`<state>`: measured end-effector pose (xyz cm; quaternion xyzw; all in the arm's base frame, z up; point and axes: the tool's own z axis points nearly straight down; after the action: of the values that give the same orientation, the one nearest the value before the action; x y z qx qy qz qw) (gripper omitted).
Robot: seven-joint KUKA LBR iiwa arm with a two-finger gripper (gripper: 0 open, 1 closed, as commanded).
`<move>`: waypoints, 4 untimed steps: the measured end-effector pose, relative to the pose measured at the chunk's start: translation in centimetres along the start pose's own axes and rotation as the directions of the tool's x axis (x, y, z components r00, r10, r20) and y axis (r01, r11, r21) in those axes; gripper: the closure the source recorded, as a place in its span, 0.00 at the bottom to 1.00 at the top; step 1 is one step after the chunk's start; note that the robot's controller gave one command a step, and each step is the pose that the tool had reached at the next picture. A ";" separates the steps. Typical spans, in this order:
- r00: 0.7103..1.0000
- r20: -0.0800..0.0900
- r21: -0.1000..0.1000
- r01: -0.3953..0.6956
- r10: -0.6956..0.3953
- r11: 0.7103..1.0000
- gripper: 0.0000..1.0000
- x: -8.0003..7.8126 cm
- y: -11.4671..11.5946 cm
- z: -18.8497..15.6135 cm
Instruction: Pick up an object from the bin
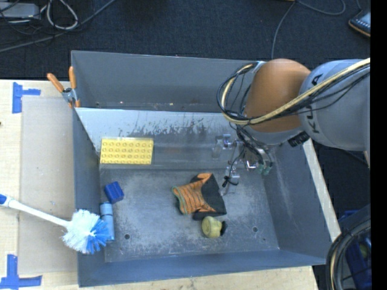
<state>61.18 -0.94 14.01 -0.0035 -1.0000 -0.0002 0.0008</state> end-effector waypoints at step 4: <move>0.999 0.015 0.000 0.041 -0.041 0.999 0.00 -0.5 3.0 1.6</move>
Offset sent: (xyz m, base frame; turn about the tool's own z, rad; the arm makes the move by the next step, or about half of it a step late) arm -0.0030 0.0295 -0.0658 -0.0157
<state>61.74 2.03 12.39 0.0171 -0.9998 -0.0003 -0.0068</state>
